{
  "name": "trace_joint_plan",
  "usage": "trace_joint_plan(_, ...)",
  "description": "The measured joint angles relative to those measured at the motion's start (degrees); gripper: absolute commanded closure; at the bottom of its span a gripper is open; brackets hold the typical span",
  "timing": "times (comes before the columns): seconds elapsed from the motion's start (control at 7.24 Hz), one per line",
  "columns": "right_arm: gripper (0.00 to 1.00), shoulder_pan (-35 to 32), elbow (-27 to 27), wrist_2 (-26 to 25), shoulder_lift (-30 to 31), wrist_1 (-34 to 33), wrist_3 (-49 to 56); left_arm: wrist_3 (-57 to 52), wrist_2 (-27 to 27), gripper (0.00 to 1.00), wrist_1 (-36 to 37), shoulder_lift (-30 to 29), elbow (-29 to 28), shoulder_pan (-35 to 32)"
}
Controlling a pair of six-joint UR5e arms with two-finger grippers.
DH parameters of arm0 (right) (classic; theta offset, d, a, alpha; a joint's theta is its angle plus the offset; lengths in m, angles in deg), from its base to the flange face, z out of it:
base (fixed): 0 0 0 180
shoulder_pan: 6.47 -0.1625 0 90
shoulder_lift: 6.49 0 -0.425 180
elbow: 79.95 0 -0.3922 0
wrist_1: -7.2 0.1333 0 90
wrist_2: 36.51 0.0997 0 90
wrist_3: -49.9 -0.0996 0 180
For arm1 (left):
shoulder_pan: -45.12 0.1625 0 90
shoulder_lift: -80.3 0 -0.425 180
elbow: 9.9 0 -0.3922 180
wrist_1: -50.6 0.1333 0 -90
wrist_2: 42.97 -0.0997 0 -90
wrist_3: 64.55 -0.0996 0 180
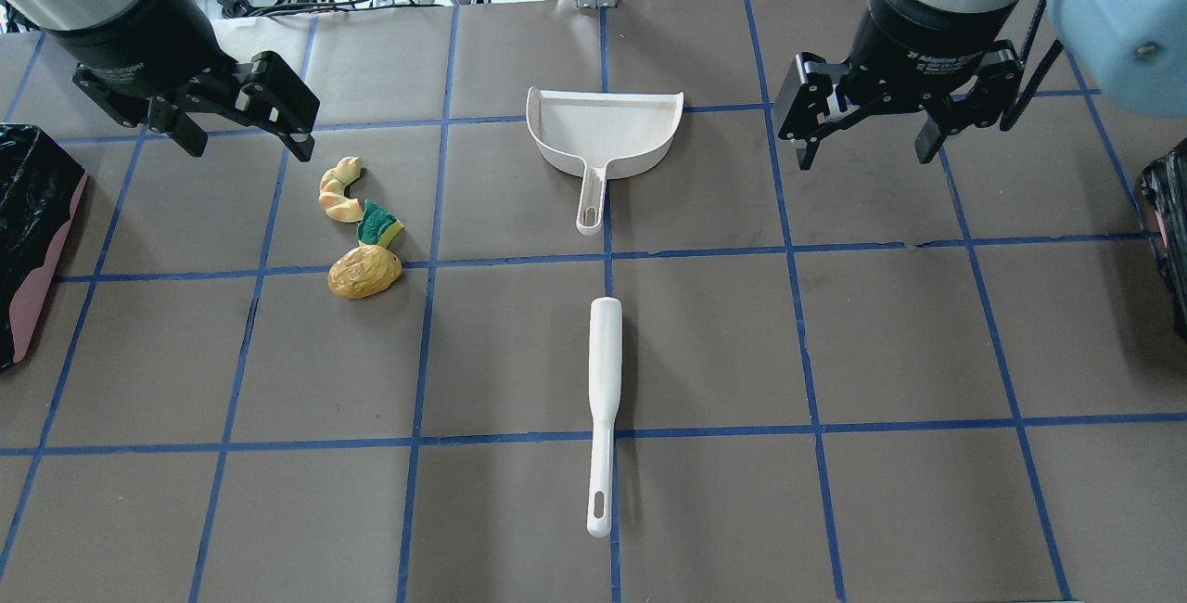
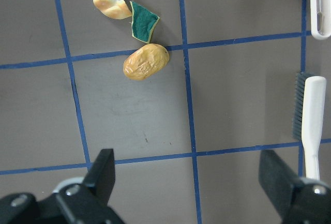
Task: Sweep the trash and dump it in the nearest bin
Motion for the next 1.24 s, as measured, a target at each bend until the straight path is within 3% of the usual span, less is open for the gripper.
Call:
trace_joint_plan(0.83,0.00,0.04,0.03,-0.03,0.03,0.06,0.09,4.52,-0.44,0.00,10.27,-6.68,-0.42,-0.06)
trace_joint_plan(1.24,0.00,0.04,0.03,-0.03,0.10,0.07,0.08,5.01,-0.59,0.00,11.37,-7.47,-0.42,-0.23)
